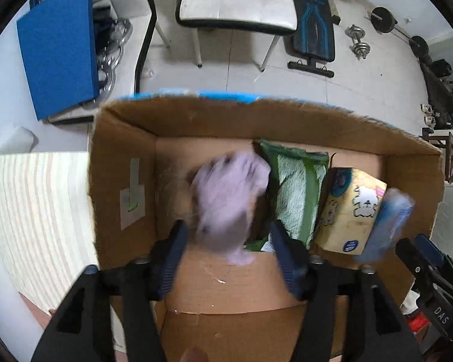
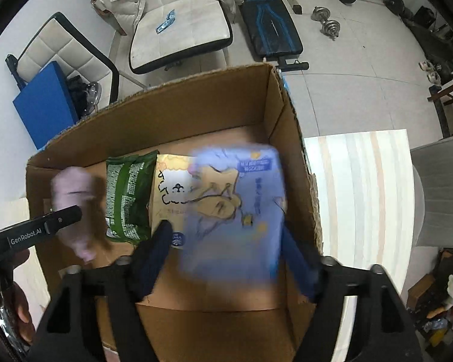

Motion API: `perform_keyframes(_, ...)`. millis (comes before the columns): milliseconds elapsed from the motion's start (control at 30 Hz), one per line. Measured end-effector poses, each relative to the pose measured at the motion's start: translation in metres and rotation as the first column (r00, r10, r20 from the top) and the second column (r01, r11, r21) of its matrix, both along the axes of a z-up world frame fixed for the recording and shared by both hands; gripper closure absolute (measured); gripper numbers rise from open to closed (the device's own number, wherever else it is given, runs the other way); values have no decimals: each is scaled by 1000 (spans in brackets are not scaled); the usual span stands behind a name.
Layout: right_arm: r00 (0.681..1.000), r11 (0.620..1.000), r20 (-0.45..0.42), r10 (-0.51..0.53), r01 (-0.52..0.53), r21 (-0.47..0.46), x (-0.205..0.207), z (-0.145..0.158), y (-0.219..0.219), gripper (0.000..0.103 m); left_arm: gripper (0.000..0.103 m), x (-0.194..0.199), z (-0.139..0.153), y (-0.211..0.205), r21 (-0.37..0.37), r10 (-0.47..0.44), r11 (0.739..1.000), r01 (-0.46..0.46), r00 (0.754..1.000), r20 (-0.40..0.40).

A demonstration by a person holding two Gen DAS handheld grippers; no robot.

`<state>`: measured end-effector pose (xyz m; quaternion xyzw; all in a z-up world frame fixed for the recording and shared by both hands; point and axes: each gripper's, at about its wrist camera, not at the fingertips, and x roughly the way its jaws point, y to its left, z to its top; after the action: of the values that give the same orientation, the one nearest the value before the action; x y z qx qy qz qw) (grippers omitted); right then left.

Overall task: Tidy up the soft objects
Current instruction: 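Carry both items into the box and open both tools to release, then move both tools back toward the red and black snack bags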

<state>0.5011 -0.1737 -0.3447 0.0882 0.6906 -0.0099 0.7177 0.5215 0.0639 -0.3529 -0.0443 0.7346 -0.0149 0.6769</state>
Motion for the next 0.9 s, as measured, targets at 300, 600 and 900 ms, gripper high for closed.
perform_keyframes(300, 1000, 999, 9, 30, -30, -34, -13, 18, -1, 10, 1, -18, 32, -1, 25, -33, 999, 31, 994, 100)
perform_keyframes(600, 991, 989, 34, 132, -129, -78, -47, 40, 22, 0, 1, -57, 57, -4, 34, -27, 999, 21, 984, 174)
perform_keyframes(900, 985, 988, 83, 152, -151, -17, -78, 70, 33, 0, 1, -86, 95, -12, 30, -13, 1000, 5, 966, 259)
